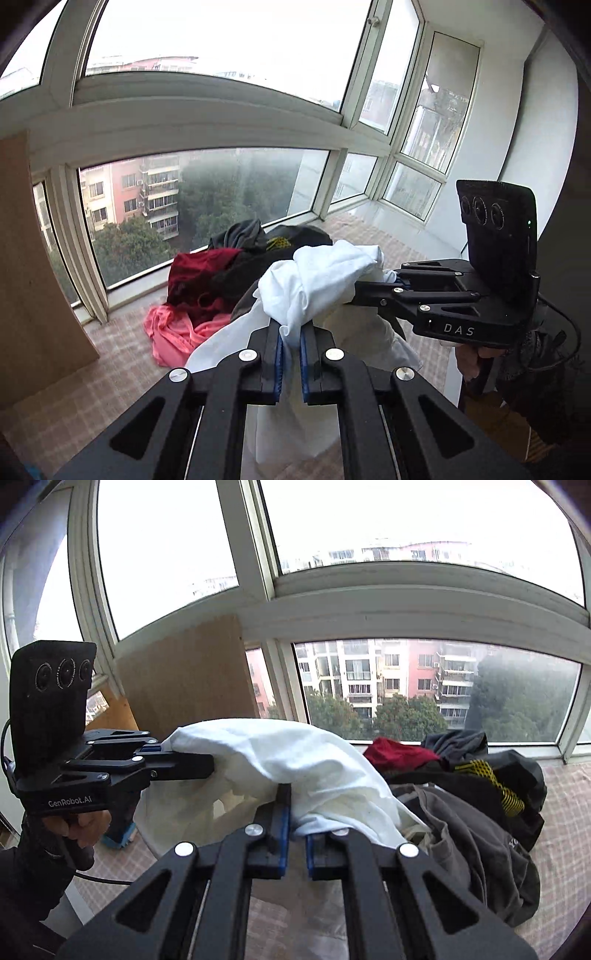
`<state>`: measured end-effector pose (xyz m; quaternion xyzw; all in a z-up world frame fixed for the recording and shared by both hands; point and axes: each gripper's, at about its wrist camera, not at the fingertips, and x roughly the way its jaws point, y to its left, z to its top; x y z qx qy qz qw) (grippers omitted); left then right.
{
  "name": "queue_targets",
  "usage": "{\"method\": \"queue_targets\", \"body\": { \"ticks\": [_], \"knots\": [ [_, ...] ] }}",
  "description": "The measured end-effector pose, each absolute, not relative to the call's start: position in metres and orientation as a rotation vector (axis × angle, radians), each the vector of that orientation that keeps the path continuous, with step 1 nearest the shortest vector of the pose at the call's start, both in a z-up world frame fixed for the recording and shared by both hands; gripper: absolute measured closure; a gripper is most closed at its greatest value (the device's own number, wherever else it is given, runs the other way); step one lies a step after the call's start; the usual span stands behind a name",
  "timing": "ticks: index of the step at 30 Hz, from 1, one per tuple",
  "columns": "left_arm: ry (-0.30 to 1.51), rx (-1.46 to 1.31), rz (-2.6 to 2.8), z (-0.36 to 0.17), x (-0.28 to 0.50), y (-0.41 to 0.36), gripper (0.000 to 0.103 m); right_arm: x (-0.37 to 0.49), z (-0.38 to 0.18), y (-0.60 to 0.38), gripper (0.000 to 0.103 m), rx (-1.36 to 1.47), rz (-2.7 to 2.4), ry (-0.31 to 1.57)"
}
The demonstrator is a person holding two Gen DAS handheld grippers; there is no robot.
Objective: Fold clothes
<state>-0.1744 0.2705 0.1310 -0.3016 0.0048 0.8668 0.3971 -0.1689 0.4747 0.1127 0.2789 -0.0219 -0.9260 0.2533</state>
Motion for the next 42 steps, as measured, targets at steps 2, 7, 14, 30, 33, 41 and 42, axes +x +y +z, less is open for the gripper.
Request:
{"method": "queue_targets", "body": {
  "ticks": [2, 7, 14, 30, 33, 41, 42],
  "knots": [
    [0.034, -0.68, 2.231, 0.165, -0.17, 0.268, 0.097, -0.16, 0.153, 0.474, 0.097, 0.646, -2.53, -0.076],
    [0.044, -0.539, 2.295, 0.238, -0.153, 0.253, 0.097, -0.132, 0.234, 0.463, 0.097, 0.507, -2.504, -0.062],
    [0.086, -0.49, 2.384, 0.257, -0.101, 0.189, 0.097, -0.106, 0.215, 0.435, 0.097, 0.674, -2.389, -0.007],
    [0.039, -1.409, 2.394, -0.007, -0.107, 0.088, 0.087, -0.134, -0.066, 0.423, 0.069, 1.464, -2.093, -0.123],
    [0.024, -1.437, 2.349, -0.03, -0.096, 0.097, 0.085, -0.107, -0.087, 0.433, 0.063, 1.461, -2.195, -0.064],
    [-0.016, -1.508, 2.227, -0.091, -0.067, 0.119, 0.079, -0.11, -0.107, 0.396, 0.062, 1.481, -2.195, -0.153],
    [-0.021, -1.517, 2.211, -0.099, -0.063, 0.122, 0.079, -0.117, -0.109, 0.388, 0.062, 1.485, -2.227, -0.113]
  ]
}}
